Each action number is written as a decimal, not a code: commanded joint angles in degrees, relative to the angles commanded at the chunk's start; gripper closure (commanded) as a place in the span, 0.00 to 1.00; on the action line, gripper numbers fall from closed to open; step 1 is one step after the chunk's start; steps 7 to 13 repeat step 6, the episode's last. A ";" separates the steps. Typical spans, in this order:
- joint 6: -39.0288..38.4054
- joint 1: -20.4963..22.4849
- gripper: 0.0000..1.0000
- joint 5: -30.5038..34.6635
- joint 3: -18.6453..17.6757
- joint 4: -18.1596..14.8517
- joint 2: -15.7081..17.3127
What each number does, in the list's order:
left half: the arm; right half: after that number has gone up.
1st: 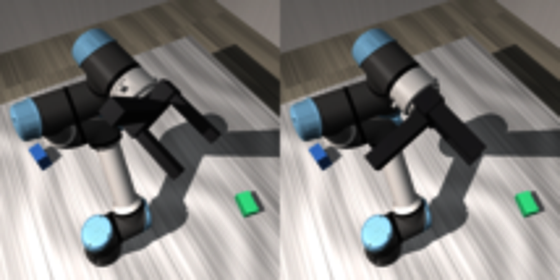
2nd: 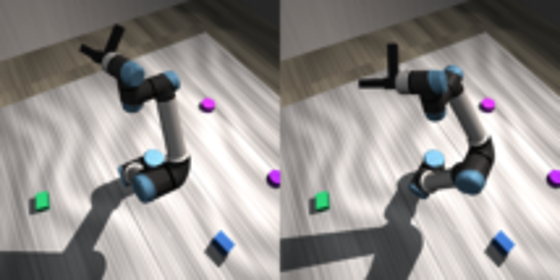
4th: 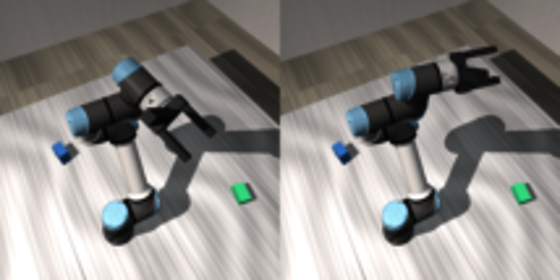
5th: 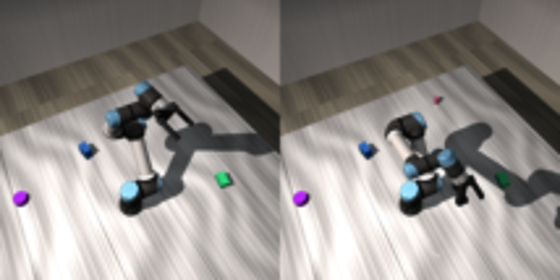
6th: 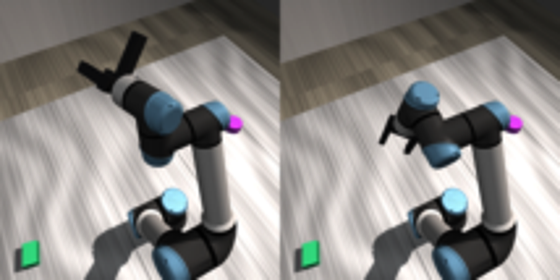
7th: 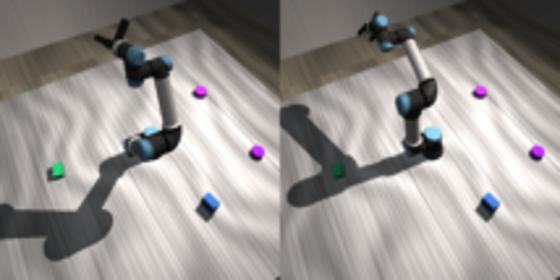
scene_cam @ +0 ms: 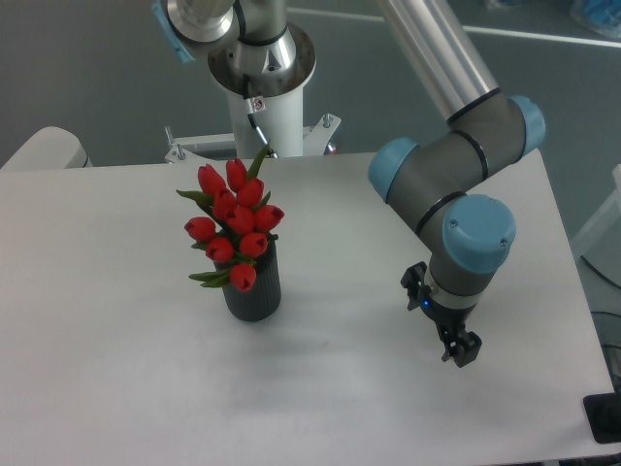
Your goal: Insert the flowers into the vase
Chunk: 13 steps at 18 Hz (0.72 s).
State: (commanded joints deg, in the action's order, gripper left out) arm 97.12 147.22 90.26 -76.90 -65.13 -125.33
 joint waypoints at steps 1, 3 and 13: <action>0.26 -0.09 0.00 0.79 0.00 0.09 -0.09; 0.88 -0.27 0.00 1.59 -0.09 0.09 -0.09; 1.06 -0.27 0.00 1.59 -0.26 0.09 -0.09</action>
